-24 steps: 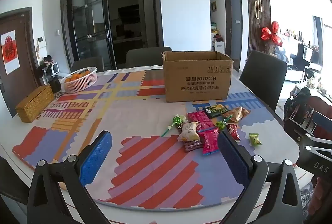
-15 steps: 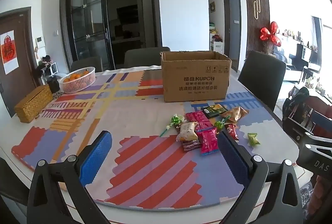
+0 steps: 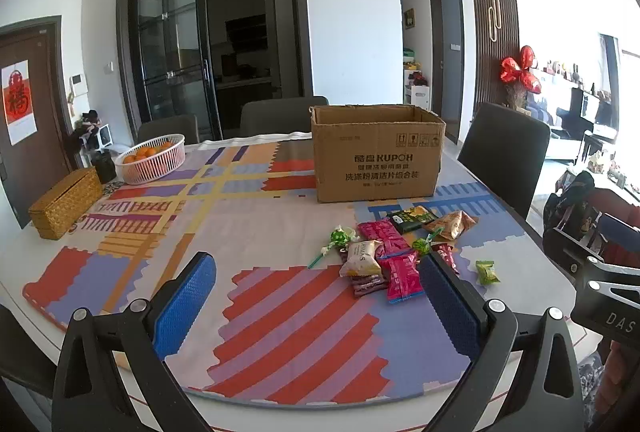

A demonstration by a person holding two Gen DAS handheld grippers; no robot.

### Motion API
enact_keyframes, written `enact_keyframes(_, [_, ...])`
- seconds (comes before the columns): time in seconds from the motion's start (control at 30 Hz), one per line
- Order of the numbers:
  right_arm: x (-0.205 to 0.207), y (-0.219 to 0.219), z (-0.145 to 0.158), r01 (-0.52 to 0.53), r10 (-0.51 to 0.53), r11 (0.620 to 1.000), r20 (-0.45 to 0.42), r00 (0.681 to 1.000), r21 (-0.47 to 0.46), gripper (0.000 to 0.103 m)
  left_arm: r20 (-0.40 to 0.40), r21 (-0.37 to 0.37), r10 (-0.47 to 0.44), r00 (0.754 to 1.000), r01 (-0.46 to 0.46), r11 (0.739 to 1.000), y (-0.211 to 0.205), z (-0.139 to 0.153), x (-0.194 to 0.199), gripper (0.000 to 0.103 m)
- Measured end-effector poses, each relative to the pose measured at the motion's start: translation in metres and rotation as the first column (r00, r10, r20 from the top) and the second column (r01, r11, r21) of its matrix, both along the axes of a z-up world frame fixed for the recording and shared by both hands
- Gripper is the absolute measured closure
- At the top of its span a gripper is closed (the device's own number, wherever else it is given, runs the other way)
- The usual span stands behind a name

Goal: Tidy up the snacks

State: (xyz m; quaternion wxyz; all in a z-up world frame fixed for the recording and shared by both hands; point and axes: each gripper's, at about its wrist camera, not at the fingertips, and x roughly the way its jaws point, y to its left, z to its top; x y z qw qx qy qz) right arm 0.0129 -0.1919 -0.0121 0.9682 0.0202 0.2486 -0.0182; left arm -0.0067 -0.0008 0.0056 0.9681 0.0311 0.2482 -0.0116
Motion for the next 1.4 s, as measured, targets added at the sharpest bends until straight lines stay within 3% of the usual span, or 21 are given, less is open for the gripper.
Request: enact_keyframes(1.4, [0.0014, 0.0011, 0.0008, -0.008, 0.008, 1.0, 0.0, 1.0, 0.003, 0.001, 0.005, 0.001, -0.011, 1.0, 0.011, 1.0, -0.0018, 0.0062, 0.0011, 0.0])
